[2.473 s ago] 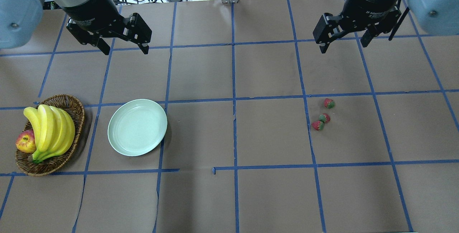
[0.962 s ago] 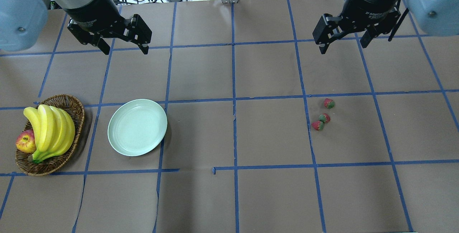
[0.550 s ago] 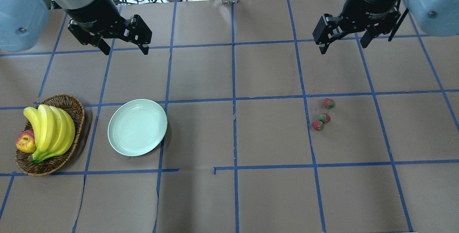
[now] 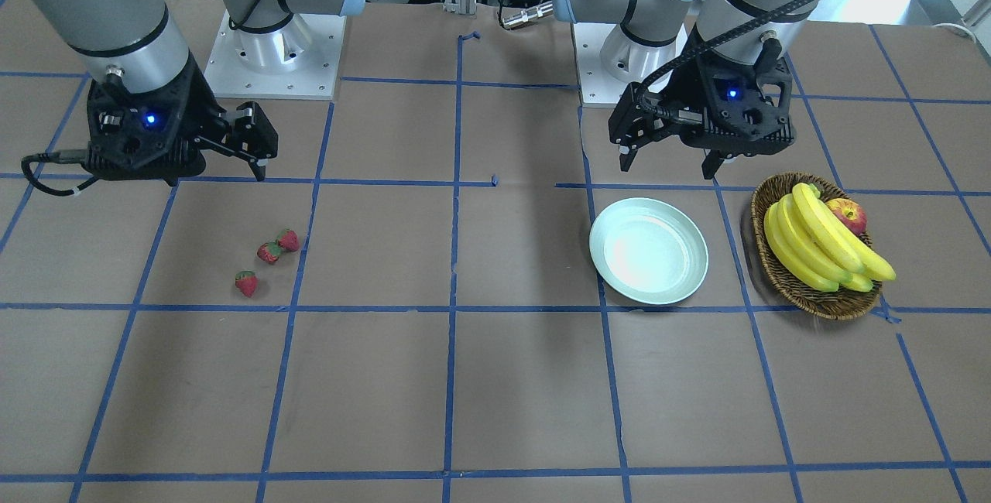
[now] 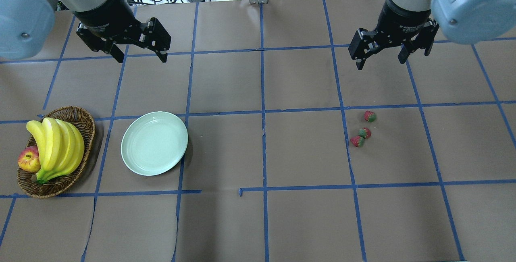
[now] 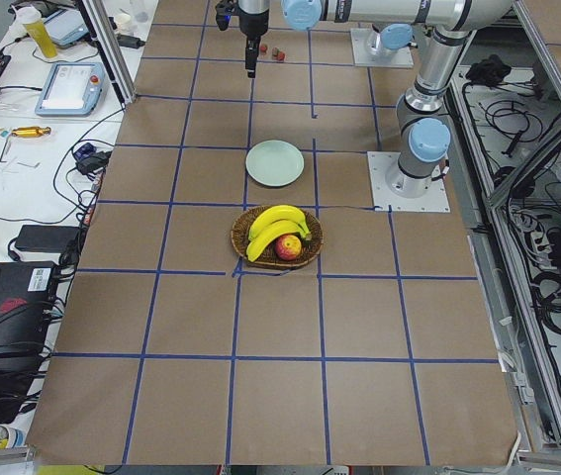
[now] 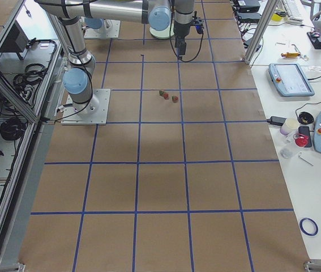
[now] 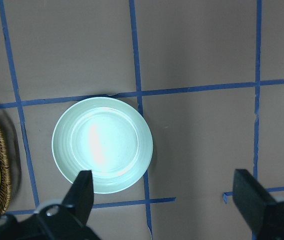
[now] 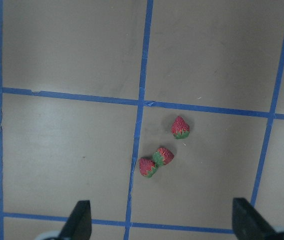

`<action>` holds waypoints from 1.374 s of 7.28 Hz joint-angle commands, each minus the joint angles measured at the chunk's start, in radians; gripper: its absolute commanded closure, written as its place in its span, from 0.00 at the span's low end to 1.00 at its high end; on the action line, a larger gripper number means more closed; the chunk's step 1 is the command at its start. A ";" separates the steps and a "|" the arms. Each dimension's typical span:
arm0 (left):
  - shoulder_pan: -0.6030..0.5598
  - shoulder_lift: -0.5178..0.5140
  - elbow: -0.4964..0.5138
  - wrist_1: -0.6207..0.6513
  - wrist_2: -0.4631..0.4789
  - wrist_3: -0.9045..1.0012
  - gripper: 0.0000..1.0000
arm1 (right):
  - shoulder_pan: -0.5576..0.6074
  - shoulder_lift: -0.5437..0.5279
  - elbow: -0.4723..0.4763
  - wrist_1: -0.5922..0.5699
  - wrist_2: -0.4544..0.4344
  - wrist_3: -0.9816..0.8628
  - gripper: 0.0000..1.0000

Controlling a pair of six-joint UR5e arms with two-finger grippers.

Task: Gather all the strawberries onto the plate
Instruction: 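Lower the right gripper onto a strawberry and close it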

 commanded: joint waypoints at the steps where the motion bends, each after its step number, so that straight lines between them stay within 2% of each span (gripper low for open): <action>1: 0.000 0.005 -0.022 0.004 0.000 0.000 0.00 | -0.060 0.059 0.070 -0.121 0.012 0.000 0.00; 4: 0.000 0.008 -0.028 0.004 0.000 0.000 0.00 | -0.069 0.112 0.303 -0.461 0.001 -0.002 0.00; 5: 0.000 0.008 -0.028 0.004 0.000 0.000 0.00 | -0.073 0.130 0.354 -0.531 0.000 -0.002 0.00; 8: -0.002 0.008 -0.029 0.004 0.000 0.000 0.00 | -0.114 0.191 0.425 -0.658 0.013 -0.003 0.00; 10: -0.002 0.008 -0.034 0.004 0.000 0.000 0.00 | -0.114 0.204 0.446 -0.669 0.006 -0.005 0.00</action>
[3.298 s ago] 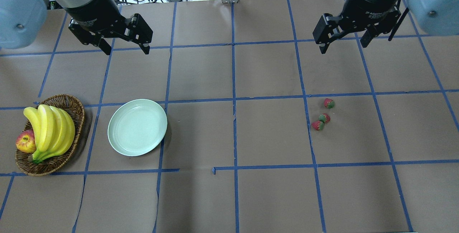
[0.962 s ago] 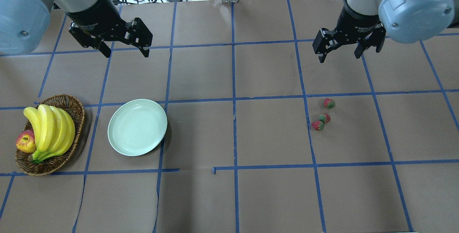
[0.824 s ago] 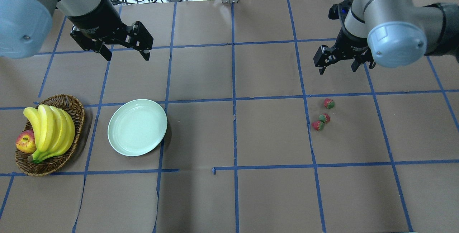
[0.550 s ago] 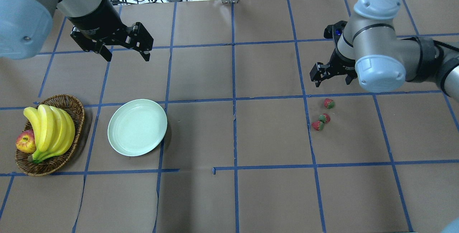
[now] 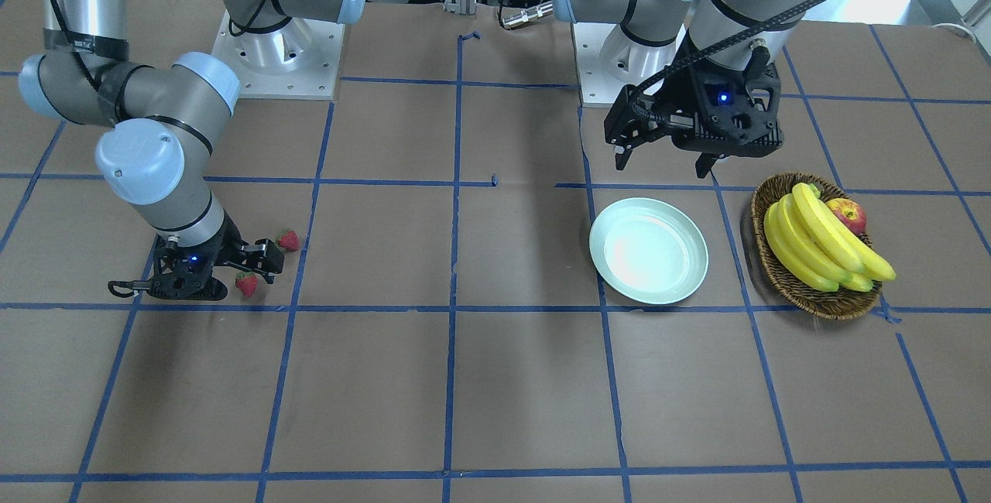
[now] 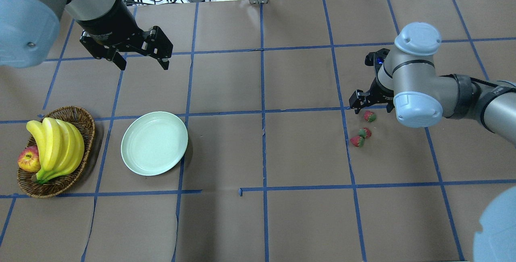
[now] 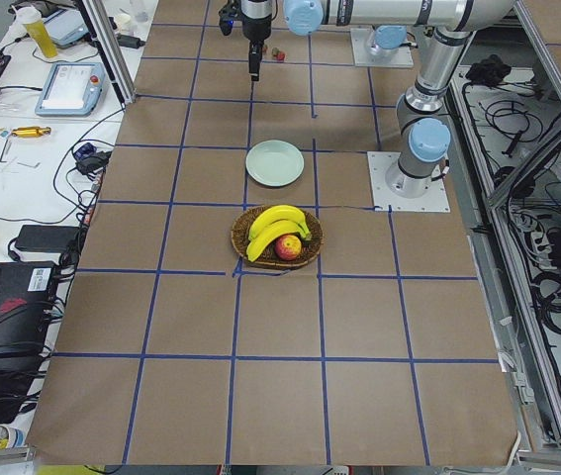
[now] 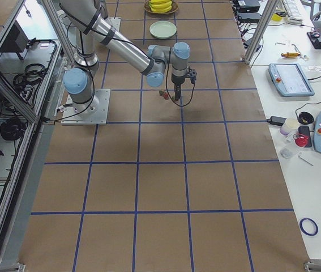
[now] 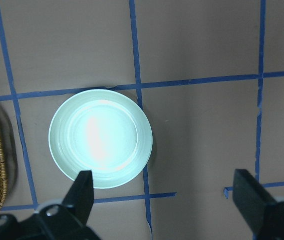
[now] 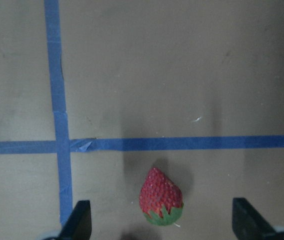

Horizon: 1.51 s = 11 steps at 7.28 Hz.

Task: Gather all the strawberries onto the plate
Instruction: 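Lower the right gripper onto a strawberry and close it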

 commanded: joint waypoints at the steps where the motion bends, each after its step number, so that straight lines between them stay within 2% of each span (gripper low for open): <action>1: -0.002 0.003 -0.002 0.000 0.000 0.000 0.00 | -0.003 0.014 0.014 -0.015 -0.004 -0.007 0.00; 2: -0.003 0.000 -0.002 0.000 0.002 0.000 0.00 | -0.008 0.019 0.014 -0.015 -0.005 -0.024 0.00; 4: -0.003 0.003 -0.002 0.000 0.000 0.000 0.00 | -0.014 0.029 0.013 -0.016 -0.004 -0.026 0.14; 5: -0.003 0.000 -0.002 0.000 0.000 0.000 0.00 | -0.014 0.032 0.014 -0.018 -0.007 -0.026 0.40; 7: -0.003 0.000 -0.002 0.000 0.000 0.000 0.00 | -0.013 0.034 0.016 -0.023 -0.008 -0.012 0.81; 8: -0.003 0.000 -0.004 0.000 0.000 0.000 0.00 | -0.013 0.034 0.025 -0.023 -0.007 -0.008 0.92; 9: -0.003 0.000 -0.002 0.000 0.000 0.000 0.00 | -0.013 0.032 0.016 -0.024 -0.005 -0.001 1.00; 11: -0.003 0.003 -0.002 0.000 0.000 0.000 0.00 | -0.011 0.026 -0.067 -0.009 0.010 0.014 1.00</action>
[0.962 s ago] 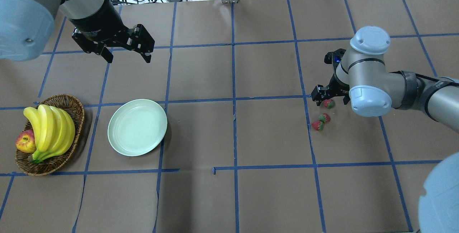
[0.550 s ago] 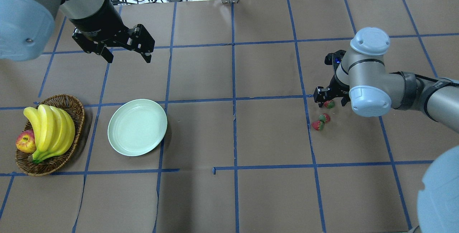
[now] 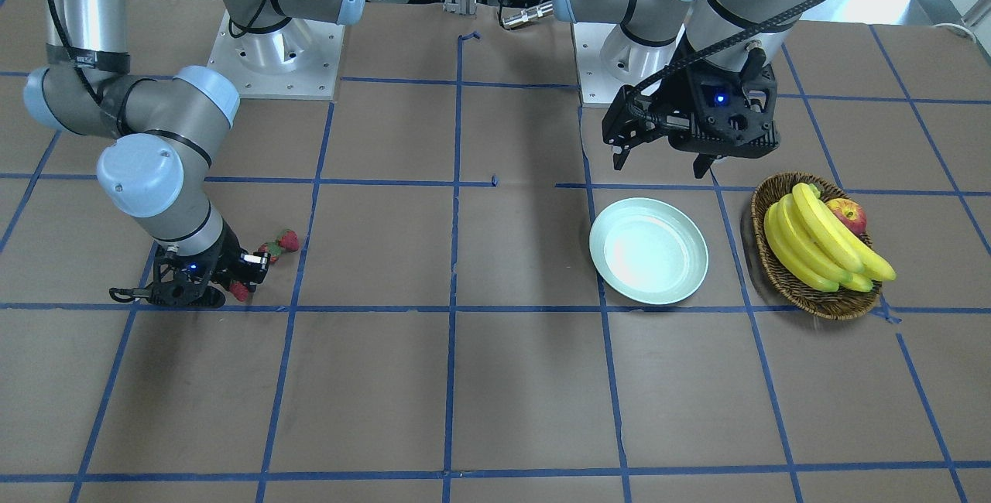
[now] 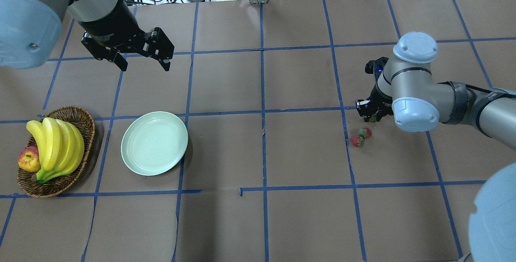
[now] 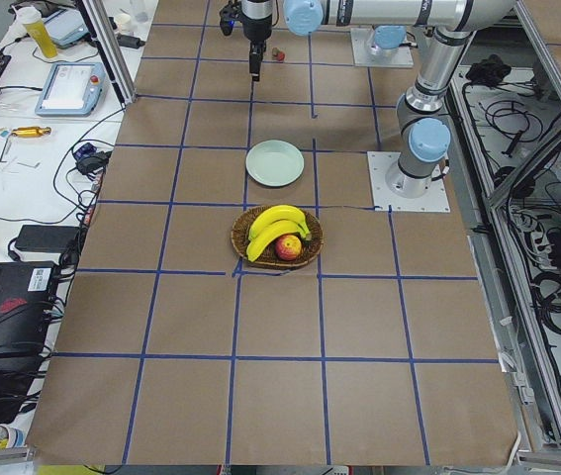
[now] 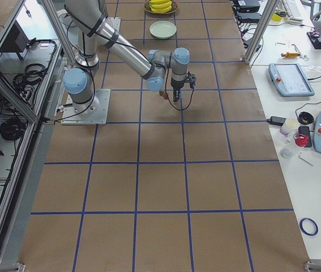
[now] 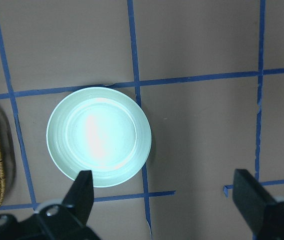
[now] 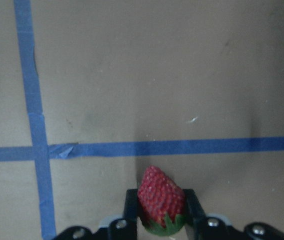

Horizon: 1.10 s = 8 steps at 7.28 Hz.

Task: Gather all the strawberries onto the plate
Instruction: 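Carry the strawberry toward the plate and release it beside the plate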

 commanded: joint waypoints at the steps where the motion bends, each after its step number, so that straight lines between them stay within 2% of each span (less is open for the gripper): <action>1: 0.000 0.002 0.000 0.000 0.002 0.000 0.00 | 0.022 -0.013 -0.084 0.021 0.017 0.035 1.00; 3: 0.000 -0.002 0.000 0.000 0.000 0.000 0.00 | 0.210 -0.006 -0.115 0.035 0.031 0.347 1.00; 4: 0.000 -0.002 0.000 0.000 0.000 0.000 0.00 | 0.287 0.016 -0.148 0.036 0.058 0.441 1.00; 6: -0.002 -0.002 0.002 0.000 0.000 0.000 0.00 | 0.503 0.097 -0.242 0.029 0.080 0.739 1.00; 8: -0.002 -0.002 0.000 0.000 0.000 0.000 0.00 | 0.631 0.150 -0.276 0.023 0.086 0.867 1.00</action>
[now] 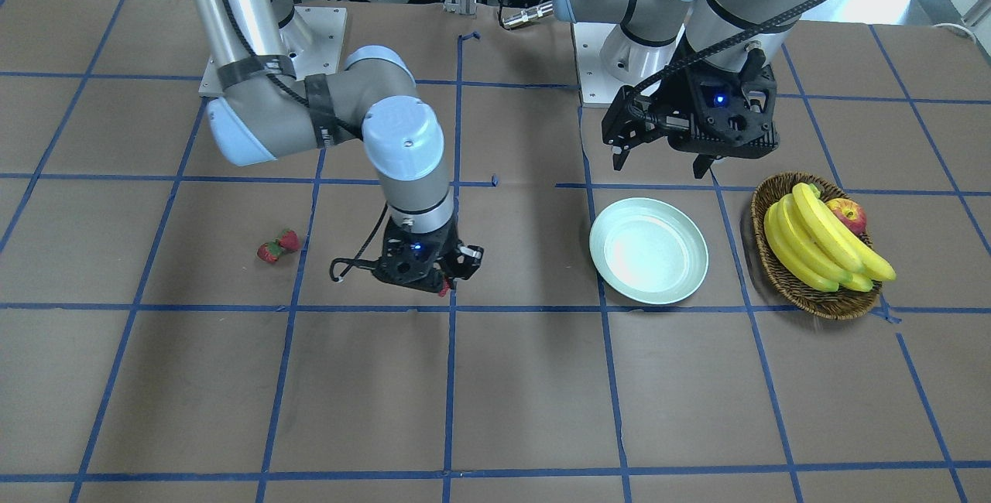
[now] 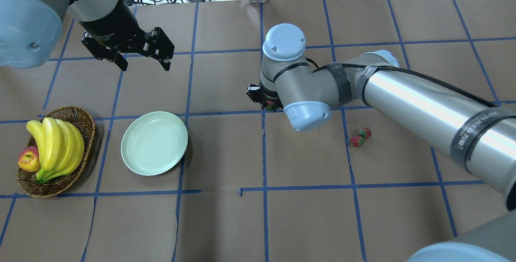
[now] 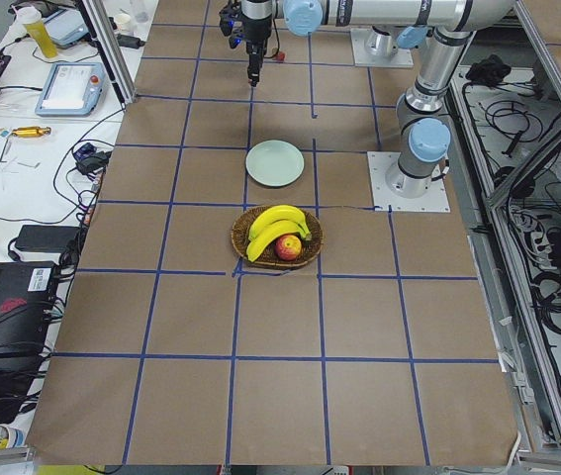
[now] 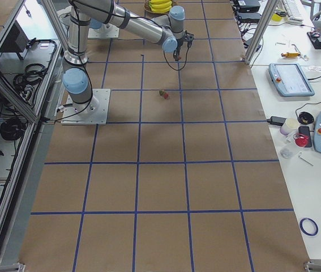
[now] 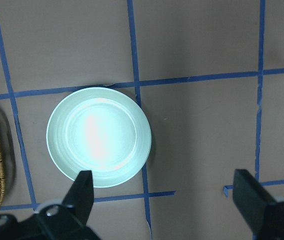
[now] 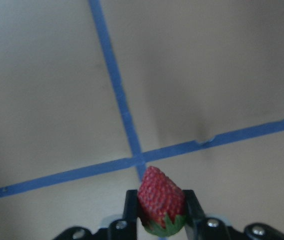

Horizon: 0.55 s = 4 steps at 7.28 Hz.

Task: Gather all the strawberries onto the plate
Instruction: 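Carry the strawberry toward the plate and release it beside the plate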

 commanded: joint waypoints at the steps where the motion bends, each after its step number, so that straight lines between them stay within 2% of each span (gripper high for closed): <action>1: -0.002 0.000 -0.002 0.000 0.000 0.000 0.00 | 0.133 0.043 -0.022 -0.004 0.005 0.105 1.00; 3: -0.002 0.002 -0.003 0.000 0.002 0.000 0.00 | 0.152 0.061 -0.006 0.006 0.008 0.100 1.00; 4: -0.002 0.002 -0.003 0.000 0.000 0.000 0.00 | 0.152 0.069 -0.005 0.003 0.008 0.102 0.73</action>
